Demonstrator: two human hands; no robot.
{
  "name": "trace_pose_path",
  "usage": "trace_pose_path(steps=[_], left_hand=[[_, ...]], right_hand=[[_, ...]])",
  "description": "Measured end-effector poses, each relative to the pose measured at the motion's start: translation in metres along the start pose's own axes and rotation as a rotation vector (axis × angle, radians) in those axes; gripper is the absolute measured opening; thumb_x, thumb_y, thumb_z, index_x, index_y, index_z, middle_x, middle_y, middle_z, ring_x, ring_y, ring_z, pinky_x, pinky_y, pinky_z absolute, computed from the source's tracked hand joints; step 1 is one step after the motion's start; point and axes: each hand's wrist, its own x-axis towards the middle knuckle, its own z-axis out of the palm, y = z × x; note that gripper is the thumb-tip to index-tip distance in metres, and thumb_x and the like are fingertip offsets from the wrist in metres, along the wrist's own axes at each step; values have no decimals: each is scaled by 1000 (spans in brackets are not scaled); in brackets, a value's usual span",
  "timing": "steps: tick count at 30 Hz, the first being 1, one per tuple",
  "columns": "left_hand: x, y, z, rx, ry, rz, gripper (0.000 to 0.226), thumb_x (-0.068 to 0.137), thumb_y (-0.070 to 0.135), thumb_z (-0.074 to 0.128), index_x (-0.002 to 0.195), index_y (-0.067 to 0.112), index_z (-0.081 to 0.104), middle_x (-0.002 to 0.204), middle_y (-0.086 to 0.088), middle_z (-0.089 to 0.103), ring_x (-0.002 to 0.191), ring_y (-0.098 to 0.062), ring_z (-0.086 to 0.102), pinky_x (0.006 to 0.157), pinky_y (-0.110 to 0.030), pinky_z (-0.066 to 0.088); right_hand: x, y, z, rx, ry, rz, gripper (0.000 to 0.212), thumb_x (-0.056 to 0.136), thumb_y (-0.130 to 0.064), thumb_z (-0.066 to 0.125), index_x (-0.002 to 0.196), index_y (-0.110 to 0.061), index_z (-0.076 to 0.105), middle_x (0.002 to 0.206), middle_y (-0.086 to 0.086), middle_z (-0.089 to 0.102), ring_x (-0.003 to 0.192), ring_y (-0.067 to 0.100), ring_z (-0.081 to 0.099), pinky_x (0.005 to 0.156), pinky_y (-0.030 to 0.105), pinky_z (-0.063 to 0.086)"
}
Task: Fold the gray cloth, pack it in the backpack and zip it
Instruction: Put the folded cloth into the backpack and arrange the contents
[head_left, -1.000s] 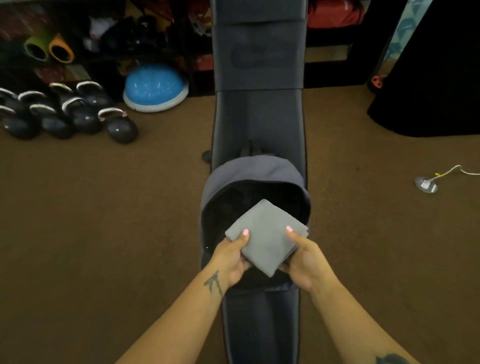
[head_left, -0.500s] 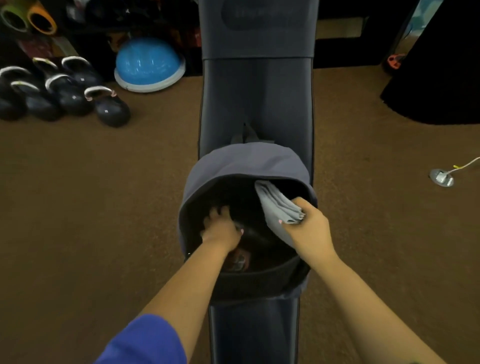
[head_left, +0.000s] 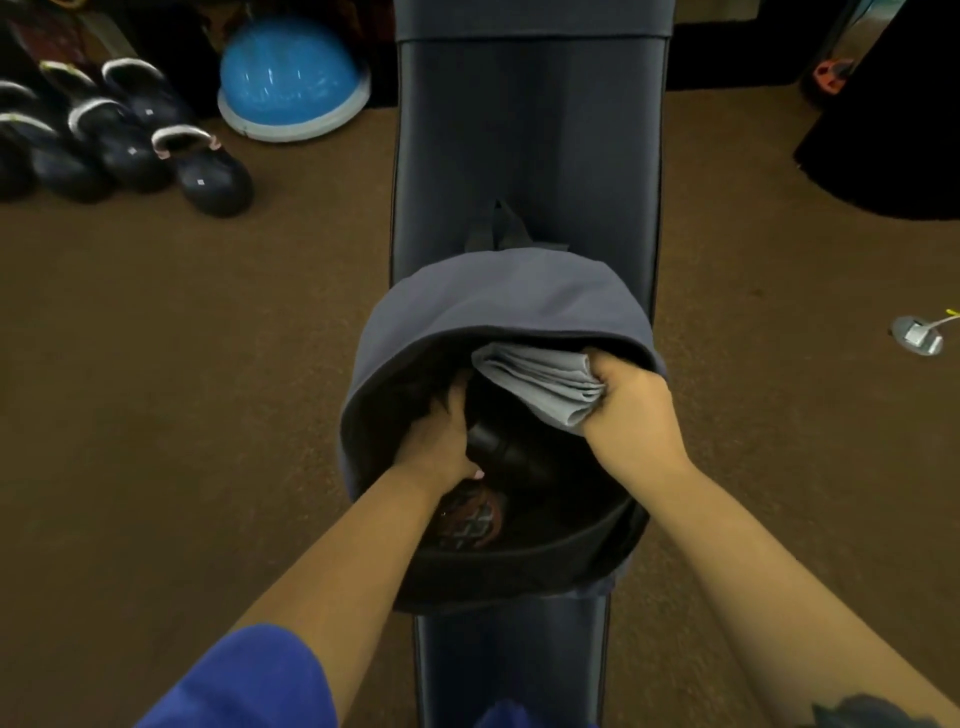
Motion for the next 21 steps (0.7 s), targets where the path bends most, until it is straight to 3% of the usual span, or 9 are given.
trace_pose_path(steps=[4,10,12,16,21], left_hand=[[11,-4,-6,-50,-137,-36,122,56,33,86,146,36,4,153,-13,20,140,-35,25,113,-51,29],[2,3,1,-405,-206,-151,116,40,65,77,140,43,21,152,-2,29,138,-25,32,109,-49,35],[-10,12,6,-410,-194,-162,107,46,62,75,137,45,21,150,-5,31,135,-28,35,107,-49,37],[-35,23,22,-352,-150,-142,101,65,51,75,143,29,15,147,-11,33,132,-30,40,107,-45,38],[-61,23,36,-222,-94,-91,98,69,48,73,142,22,14,141,-12,37,128,-32,41,106,-44,39]], right_hand=[[5,-2,-1,15,7,53,24,83,7,52,97,-5,68,91,10,70,87,26,62,73,26,44],[10,0,-3,16,0,83,24,83,7,53,100,-2,67,95,12,70,91,28,63,77,32,49],[11,-2,-4,23,-11,88,26,84,6,53,104,-5,67,98,10,70,94,27,62,77,28,45],[19,-10,-1,-77,-99,80,28,85,6,48,103,-6,65,101,12,68,98,32,60,80,32,43],[42,-21,11,-365,-273,42,38,94,-8,45,131,-14,51,133,14,53,122,32,47,102,34,34]])
